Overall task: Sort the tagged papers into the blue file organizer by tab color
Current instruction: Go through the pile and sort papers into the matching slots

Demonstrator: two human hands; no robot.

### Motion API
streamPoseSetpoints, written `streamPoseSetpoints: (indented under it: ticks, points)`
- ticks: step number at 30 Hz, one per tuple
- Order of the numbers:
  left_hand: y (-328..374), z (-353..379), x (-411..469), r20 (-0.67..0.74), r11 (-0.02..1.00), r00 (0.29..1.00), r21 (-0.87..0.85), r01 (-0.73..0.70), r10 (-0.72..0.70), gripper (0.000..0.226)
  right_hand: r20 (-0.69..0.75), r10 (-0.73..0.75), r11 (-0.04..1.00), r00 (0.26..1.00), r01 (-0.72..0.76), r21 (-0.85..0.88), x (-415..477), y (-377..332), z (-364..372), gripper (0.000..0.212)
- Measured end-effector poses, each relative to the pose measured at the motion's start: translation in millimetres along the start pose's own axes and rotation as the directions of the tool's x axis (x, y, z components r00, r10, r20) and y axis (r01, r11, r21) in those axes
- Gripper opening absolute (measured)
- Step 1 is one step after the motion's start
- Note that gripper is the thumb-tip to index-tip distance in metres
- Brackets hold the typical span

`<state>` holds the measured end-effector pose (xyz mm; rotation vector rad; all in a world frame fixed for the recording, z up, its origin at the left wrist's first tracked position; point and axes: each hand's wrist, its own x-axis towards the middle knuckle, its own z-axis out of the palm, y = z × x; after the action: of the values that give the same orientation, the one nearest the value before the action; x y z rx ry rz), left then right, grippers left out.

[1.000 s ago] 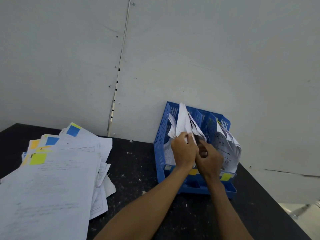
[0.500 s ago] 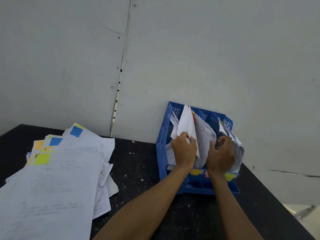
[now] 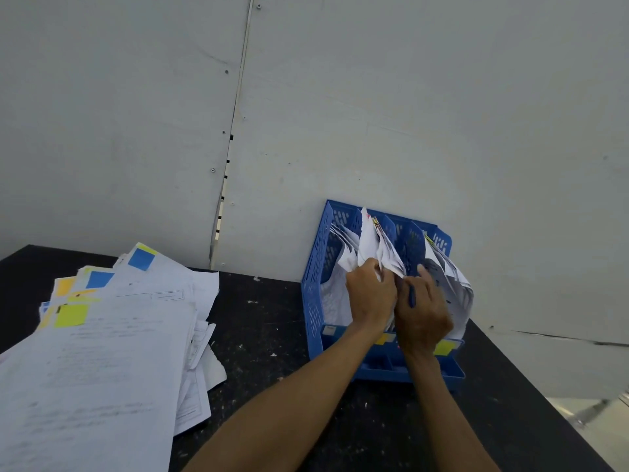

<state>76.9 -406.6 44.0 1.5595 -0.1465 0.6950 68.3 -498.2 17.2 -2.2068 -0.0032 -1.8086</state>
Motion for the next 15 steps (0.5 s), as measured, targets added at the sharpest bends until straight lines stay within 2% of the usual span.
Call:
streamPoseSetpoints:
  ticks: [2,5,7,12,15]
  points:
    - [0,0,0,-0.017,0.999,1.000,-0.042,0.012,-0.013,0.036,0.012,-0.059,0.996,0.998,0.059,0.069,-2,-2,0,0.007]
    - [0,-1,-2,-0.040,0.998,0.999,-0.063,0.027,-0.030,0.039,0.127,-0.117,0.975,0.985,0.090,0.202,-8,-7,0,0.027]
    - [0,-3,-3,-0.059,0.996,0.997,-0.074,0.042,-0.046,0.040,0.166,-0.118,0.970,0.979,0.078,0.229,-9,-8,-2,0.036]
    - [-6,-8,-2,-0.090,0.998,0.995,-0.050,0.029,-0.034,0.035,0.106,-0.136,0.980,0.985,0.118,0.159,-10,-17,-6,0.025]
    - [-6,-12,-3,-0.110,0.996,0.992,-0.069,0.054,-0.061,0.036,0.148,-0.133,0.960,0.980,0.090,0.264,-10,-19,-11,0.021]
